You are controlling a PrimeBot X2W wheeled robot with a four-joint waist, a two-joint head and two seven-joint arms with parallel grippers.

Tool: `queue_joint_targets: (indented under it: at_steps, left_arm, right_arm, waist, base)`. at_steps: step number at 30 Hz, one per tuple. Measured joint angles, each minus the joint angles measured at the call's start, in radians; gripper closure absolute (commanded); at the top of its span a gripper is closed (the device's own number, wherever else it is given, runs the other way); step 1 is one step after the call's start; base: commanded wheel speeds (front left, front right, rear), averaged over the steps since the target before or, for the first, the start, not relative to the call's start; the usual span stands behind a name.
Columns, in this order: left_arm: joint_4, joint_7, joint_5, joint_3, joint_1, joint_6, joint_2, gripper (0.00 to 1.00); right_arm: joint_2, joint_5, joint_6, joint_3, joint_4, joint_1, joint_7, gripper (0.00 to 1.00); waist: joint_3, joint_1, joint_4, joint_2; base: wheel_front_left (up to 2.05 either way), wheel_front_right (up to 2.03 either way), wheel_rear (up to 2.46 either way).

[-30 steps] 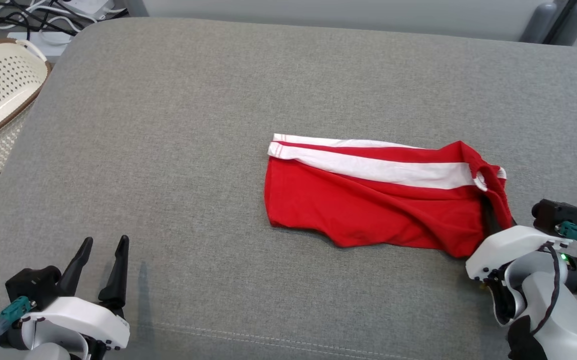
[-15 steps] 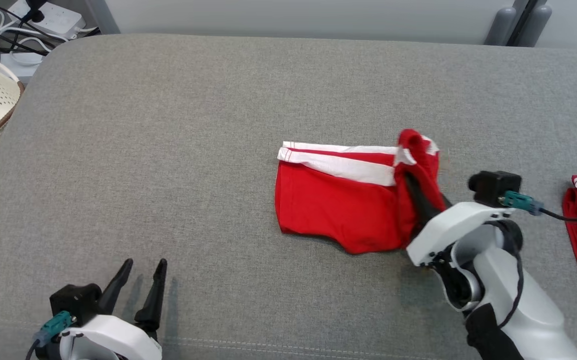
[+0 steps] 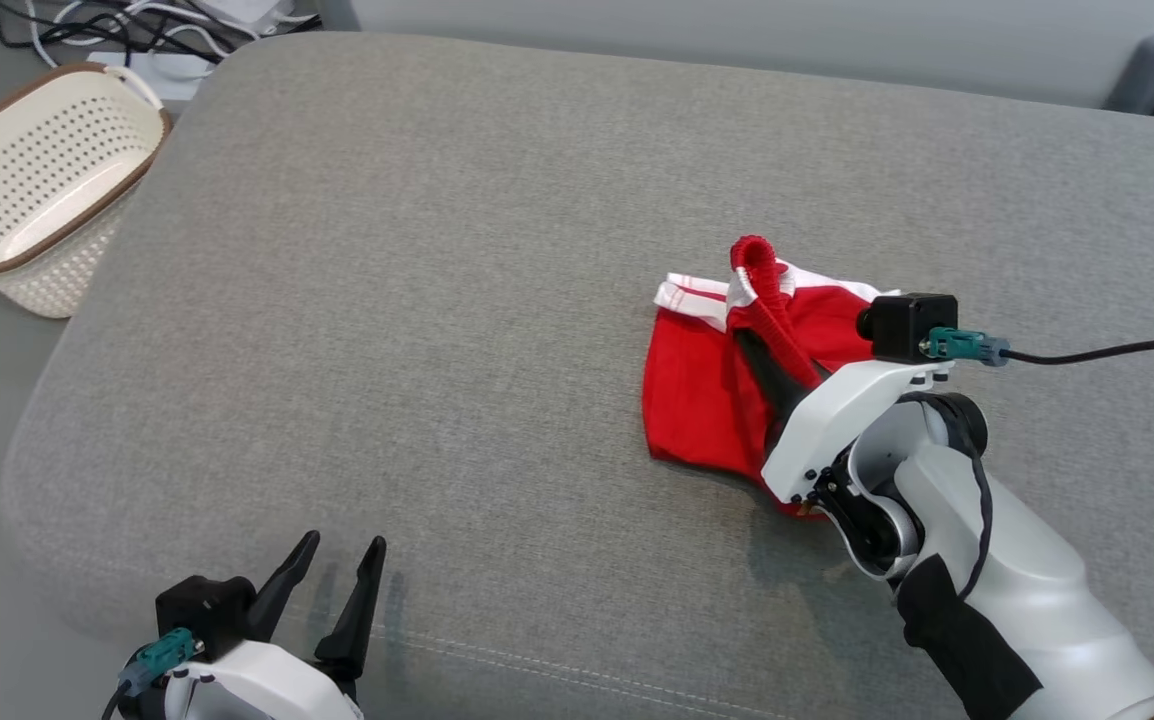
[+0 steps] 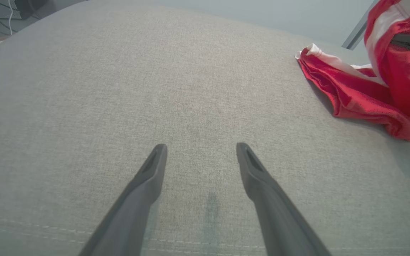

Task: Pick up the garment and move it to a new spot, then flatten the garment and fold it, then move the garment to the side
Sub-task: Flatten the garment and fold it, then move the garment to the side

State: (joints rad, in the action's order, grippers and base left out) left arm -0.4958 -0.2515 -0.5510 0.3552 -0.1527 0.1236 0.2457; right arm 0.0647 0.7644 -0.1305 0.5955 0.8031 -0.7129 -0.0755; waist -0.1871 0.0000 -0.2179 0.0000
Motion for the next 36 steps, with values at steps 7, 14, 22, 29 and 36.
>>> queue_joint_targets:
  at_steps: [7,14,22,29,36]
  left_arm:
    - [-0.003,0.0,-0.017,0.041,-0.001,0.0,0.001,0.0]
    - [-0.006,0.0,-0.026,0.012,-0.001,0.0,0.004,0.0]
    - [0.034,0.0,-0.006,-0.031,0.0,0.0,-0.009,0.0]
    - [0.058,0.0,-0.002,-0.029,0.0,0.0,-0.009,0.0]
    - [0.067,0.0,-0.003,-0.011,0.0,0.0,0.003,0.0]
  right_arm:
    - [0.002,0.042,0.0,0.046,0.162,-0.08,-0.047,0.0]
    - [0.001,0.152,0.0,0.118,0.169,-0.17,-0.103,0.0]
    - [-0.001,0.134,0.0,-0.109,0.156,-0.212,-0.173,0.0]
    - [0.009,0.012,0.0,-0.289,0.132,0.059,-0.173,0.0]
    - [0.0,0.081,0.0,-0.238,0.042,0.144,-0.173,0.0]
  waist:
    - [-0.011,0.0,-0.085,0.0]
    - [-0.016,0.0,-0.092,0.0]
    - [-0.006,-0.0001,-0.032,0.0]
    - [-0.018,0.0,-0.002,0.0]
    - [-0.03,0.0,-0.01,0.0]
  base:
    - [0.0,0.0,0.0]
    - [0.0,0.0,0.0]
    - [0.0,0.0,0.0]
    - [0.0,0.0,0.0]
    - [0.0,0.0,0.0]
